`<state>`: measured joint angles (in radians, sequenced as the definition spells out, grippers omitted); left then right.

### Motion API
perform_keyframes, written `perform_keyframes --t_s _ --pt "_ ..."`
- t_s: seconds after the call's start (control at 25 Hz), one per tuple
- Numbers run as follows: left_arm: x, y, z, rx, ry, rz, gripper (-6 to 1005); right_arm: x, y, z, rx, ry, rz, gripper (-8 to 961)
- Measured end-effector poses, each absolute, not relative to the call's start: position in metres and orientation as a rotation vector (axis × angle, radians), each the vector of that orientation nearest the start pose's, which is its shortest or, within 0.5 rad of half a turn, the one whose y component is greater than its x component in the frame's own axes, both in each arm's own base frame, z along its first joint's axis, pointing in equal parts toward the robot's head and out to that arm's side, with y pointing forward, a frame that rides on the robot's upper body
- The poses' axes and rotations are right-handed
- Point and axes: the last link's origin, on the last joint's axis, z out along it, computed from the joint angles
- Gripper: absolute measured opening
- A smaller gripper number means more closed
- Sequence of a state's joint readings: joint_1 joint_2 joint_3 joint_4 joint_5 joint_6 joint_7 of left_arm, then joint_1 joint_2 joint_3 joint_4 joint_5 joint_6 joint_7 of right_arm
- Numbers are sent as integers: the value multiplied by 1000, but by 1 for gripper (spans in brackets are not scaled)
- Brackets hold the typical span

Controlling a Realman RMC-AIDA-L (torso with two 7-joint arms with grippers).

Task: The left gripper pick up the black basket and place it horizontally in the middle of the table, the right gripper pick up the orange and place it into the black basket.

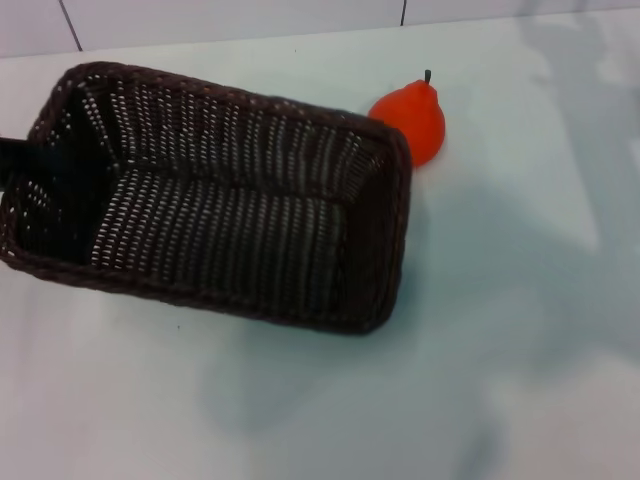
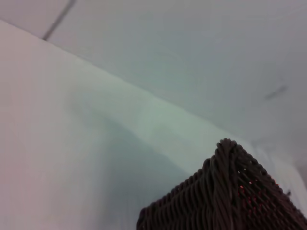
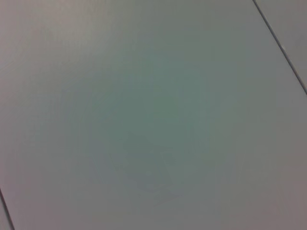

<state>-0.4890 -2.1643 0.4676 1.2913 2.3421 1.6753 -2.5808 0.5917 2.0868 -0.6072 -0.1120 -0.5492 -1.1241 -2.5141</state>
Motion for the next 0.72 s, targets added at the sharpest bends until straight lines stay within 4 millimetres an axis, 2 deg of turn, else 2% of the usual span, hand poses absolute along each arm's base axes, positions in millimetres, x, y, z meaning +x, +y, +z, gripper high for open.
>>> perform_keyframes --t_s 0.36,0.72 --pt "-294 320 73 -1883 -1870 -753 176 329 383 56 -867 -1308 -1531 733" --pt "-303 318 61 -1850 -1904 -752 176 330 384 55 -883 -1301 -1529 733"
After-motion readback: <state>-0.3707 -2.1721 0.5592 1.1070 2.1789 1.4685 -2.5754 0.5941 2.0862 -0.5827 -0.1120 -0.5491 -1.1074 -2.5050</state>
